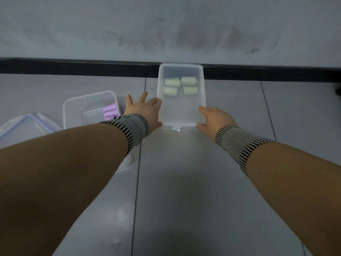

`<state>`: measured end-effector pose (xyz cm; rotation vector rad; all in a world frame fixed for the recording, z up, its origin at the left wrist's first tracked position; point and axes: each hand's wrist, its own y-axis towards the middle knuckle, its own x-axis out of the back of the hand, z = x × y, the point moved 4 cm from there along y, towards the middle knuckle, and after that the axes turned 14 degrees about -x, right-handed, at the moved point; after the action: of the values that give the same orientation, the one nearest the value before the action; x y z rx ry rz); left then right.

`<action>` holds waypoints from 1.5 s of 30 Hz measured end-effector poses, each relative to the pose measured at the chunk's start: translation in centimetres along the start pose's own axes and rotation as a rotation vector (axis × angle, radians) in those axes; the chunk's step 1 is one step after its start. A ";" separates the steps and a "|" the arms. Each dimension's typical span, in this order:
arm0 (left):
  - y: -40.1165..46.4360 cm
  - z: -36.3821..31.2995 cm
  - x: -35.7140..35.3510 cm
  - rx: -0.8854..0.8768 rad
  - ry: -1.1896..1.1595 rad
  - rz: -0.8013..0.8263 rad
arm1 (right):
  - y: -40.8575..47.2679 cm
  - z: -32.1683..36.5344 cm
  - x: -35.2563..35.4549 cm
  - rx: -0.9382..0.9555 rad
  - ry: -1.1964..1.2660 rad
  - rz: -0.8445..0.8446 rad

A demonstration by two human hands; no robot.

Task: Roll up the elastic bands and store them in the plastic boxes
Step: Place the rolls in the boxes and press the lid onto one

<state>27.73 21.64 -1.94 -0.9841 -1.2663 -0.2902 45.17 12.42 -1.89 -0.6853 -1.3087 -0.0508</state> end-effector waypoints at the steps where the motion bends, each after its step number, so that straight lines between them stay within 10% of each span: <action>1: 0.1 0.1 0.0 0.000 -0.002 -0.004 | 0.2 -0.1 0.0 0.004 0.002 0.000; 19: -5.2 -0.3 -1.6 0.087 -0.105 -0.038 | -3.0 0.5 -0.7 -0.116 0.206 0.025; 28: -15.4 2.0 -2.7 0.075 -0.110 -0.044 | -9.8 7.6 -1.7 0.023 -0.103 0.079; 45: -4.1 -1.7 -3.0 -0.051 -0.123 -0.011 | -1.7 5.6 -2.9 -0.033 -0.219 0.147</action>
<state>25.13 17.06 -2.67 -1.0516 -1.3826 -0.2747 38.83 12.85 -3.22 -0.8313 -1.4657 0.1255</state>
